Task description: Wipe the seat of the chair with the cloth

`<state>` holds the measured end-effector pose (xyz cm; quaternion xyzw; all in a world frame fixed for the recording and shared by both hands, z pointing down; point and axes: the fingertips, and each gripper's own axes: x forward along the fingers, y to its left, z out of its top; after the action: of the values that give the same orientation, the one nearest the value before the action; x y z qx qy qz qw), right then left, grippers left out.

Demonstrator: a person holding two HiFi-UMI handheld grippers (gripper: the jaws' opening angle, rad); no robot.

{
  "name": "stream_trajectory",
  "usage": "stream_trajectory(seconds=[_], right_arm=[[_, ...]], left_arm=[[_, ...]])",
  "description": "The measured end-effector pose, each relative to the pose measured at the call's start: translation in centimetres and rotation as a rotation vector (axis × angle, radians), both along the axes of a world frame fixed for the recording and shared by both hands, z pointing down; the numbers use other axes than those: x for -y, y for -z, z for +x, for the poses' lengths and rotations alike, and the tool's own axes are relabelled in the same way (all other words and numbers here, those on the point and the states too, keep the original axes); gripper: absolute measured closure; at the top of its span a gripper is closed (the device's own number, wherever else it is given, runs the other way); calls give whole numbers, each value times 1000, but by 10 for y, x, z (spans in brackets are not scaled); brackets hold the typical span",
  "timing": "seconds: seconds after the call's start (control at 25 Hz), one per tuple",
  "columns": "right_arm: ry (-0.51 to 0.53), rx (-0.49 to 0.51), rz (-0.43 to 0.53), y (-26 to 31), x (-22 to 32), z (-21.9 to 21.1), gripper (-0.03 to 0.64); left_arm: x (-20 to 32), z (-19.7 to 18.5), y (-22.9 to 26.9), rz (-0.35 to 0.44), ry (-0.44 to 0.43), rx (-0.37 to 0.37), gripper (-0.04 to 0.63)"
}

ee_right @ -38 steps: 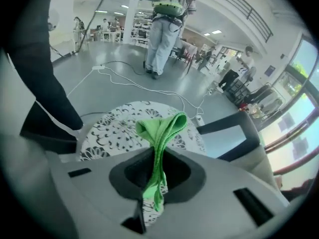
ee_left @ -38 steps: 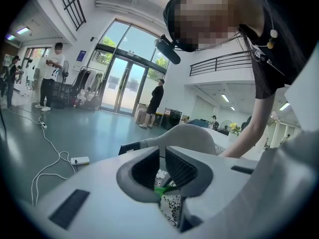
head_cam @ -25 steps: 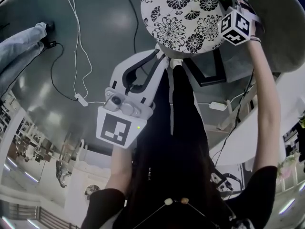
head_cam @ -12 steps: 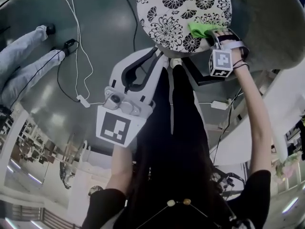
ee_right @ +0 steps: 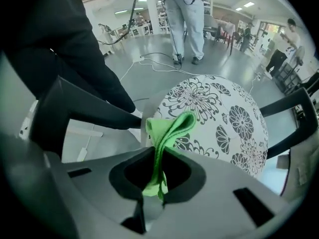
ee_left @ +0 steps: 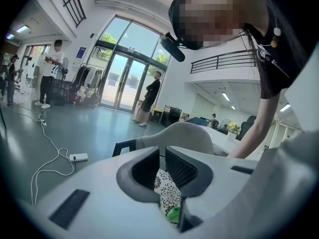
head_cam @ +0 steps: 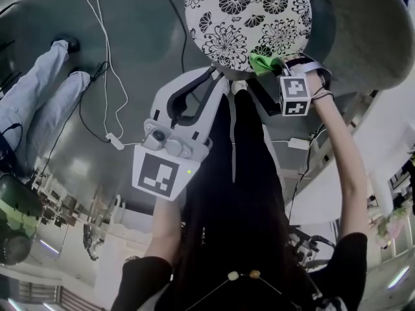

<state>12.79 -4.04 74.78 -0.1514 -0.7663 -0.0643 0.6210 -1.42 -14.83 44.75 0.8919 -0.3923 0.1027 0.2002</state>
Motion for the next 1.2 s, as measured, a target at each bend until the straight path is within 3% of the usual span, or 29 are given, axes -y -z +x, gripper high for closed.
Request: stream_trajectory(seconds=[0.2,0.44,0.64,0.84,0.96,1.08,1.2], right_arm=[[-33,18,24,19,-8,-10,574],[-324,184,320,96,58,-38,574],[-491,345,448,189,75,-59,574],[-701,565,471,292,55,-77,574],[-780,682,536,361,44,-74,574],[-854,780,600,429,41,-61,574],[-1012,896,592,490,36,-43,574]], left_arm=[[-4,-7,15,19,-9,10,555],[-6,-18,50,98,7,22,556],[-22,-23,90,125,30,-2,556],[-42,-30,121,92,38,-37,557],[-43,-37,143,97,59,-2,557],[-39,-40,174,157,61,59,557],[-43,-34,210,203,48,70,557]])
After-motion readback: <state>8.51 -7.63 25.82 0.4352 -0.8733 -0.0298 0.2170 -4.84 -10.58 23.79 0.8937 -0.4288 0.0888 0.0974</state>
